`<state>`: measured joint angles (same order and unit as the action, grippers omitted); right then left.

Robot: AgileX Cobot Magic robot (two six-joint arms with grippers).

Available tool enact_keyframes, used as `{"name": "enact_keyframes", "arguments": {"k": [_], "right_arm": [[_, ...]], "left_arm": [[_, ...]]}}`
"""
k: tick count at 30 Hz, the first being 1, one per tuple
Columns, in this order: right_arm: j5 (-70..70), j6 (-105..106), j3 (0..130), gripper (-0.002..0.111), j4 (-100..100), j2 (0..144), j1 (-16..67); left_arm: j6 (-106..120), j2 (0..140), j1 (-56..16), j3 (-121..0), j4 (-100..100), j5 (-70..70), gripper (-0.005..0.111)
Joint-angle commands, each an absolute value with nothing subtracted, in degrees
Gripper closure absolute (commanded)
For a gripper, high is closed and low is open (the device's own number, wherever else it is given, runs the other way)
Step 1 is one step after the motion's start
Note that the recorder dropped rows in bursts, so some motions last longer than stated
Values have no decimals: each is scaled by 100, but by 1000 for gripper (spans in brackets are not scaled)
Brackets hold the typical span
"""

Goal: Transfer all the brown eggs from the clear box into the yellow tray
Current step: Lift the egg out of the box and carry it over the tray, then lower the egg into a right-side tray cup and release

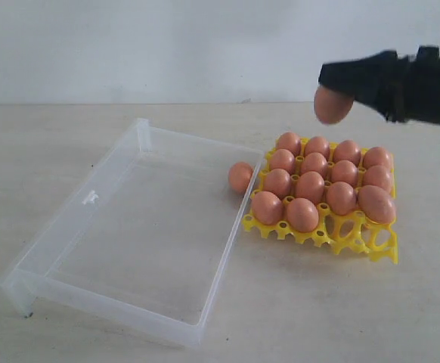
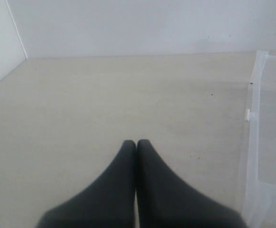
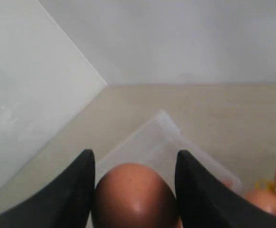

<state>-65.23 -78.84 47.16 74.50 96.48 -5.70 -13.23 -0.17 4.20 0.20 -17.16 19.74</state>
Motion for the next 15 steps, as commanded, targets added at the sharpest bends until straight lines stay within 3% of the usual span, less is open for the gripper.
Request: {"name": "enact_keyframes", "arguments": {"k": [1, 15], "right_arm": [[-6048, -7442, 4054, 109, 8304, 9553, -621], [-4863, -6562, 3737, 109, 8009, 9663, -621]], "left_arm": [[-1310, 0, 402, 0, -1736, 1949, 111], [-1310, 0, 402, 0, -1736, 1949, 111]]}}
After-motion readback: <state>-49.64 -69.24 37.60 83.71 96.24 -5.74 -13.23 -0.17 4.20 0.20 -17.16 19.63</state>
